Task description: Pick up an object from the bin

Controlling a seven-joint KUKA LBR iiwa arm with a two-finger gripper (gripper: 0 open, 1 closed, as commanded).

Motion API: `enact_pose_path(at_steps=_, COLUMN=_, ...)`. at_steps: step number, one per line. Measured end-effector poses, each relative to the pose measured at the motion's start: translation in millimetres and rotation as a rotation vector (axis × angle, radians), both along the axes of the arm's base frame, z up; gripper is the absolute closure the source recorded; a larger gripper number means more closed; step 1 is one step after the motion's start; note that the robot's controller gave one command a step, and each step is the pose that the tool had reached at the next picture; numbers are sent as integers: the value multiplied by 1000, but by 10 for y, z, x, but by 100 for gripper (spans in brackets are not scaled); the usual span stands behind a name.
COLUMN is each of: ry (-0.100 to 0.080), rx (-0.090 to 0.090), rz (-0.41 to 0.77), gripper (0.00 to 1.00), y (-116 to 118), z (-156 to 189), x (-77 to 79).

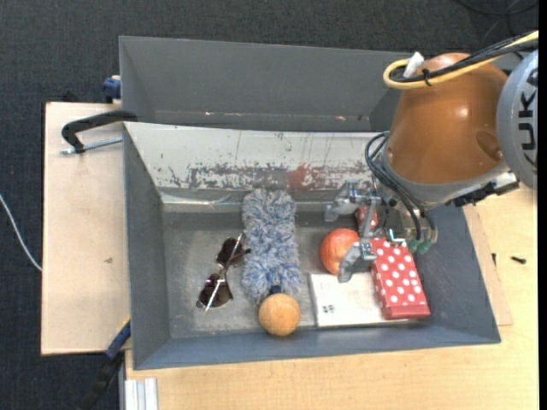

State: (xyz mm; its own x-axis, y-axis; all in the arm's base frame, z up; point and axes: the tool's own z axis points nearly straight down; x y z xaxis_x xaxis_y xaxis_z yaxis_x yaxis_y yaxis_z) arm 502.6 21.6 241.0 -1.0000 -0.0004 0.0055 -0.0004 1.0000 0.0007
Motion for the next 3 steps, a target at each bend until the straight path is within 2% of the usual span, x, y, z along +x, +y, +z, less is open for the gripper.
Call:
enact_pose_path(at_steps=1, ry=-6, rx=0, rz=-1, gripper=0, y=-1, z=34, x=7)
enact_pose_path(at_steps=2, ry=-13, rx=1, rz=35, gripper=0, y=361, z=-582, x=178)
enact_pose_path(at_steps=3, ry=-14, rx=2, rz=136, gripper=0, y=858, z=-1388, x=457)
